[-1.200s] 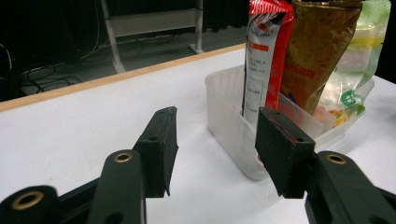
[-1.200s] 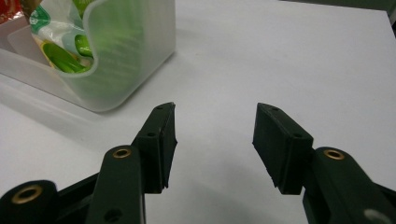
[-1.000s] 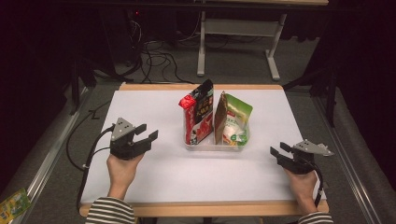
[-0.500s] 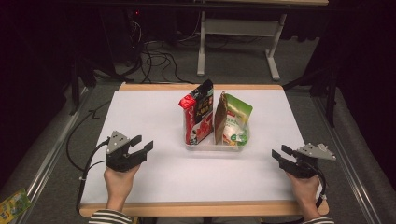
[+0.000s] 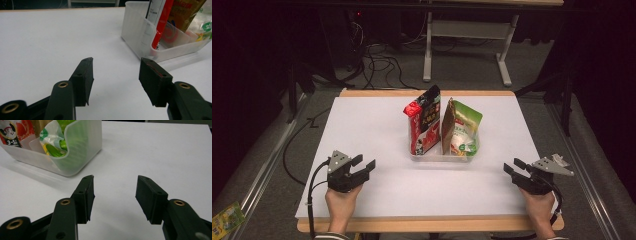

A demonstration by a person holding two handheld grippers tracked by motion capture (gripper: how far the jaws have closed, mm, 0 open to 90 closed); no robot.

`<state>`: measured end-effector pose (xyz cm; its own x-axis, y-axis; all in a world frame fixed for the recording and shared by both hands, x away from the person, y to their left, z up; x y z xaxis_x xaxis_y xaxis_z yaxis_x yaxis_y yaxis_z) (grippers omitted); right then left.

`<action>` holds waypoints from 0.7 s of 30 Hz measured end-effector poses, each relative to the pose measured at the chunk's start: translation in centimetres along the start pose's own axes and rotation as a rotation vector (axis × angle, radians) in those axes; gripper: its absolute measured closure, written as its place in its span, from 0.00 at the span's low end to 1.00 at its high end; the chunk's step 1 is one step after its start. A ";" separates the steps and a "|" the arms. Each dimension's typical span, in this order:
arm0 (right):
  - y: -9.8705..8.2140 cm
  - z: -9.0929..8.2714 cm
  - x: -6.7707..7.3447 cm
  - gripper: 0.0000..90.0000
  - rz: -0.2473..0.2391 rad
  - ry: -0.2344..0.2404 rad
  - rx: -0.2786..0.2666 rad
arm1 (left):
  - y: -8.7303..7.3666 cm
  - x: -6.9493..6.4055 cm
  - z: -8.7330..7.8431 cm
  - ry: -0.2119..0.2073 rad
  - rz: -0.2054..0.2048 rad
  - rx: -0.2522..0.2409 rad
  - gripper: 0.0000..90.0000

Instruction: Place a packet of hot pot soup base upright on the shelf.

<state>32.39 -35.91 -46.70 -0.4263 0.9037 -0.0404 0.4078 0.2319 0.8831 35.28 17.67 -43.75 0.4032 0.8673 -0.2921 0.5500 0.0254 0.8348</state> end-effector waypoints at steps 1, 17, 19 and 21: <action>0.0 0.0 0.0 0.55 0.001 0.000 -0.002 | -0.1 0.0 0.1 0.000 -0.001 0.003 0.51; -0.4 0.0 0.3 0.55 0.012 0.004 -0.006 | -1.8 -0.2 3.1 0.062 0.007 0.029 0.50; -0.5 0.2 0.3 0.55 0.017 0.002 -0.001 | -1.9 -0.1 3.5 0.072 -0.007 0.035 0.49; -0.5 0.4 0.2 0.55 0.019 0.001 -0.001 | -2.0 0.1 4.0 0.085 -0.005 0.041 0.49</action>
<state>32.43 -35.71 -47.32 -0.4193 0.9076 -0.0233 0.4147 0.2142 0.8844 37.13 15.73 -47.25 0.3376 0.9065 -0.2537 0.5816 0.0110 0.8134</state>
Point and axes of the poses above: each handheld gripper's, and its own axes: z roughly forward along the jaws, y roughly out of its top, x roughly to its left, the point moved 2 cm from there along z, roughly forward along the jaws, and after that the axes turned 9 degrees about -z, right-handed, at the moved point
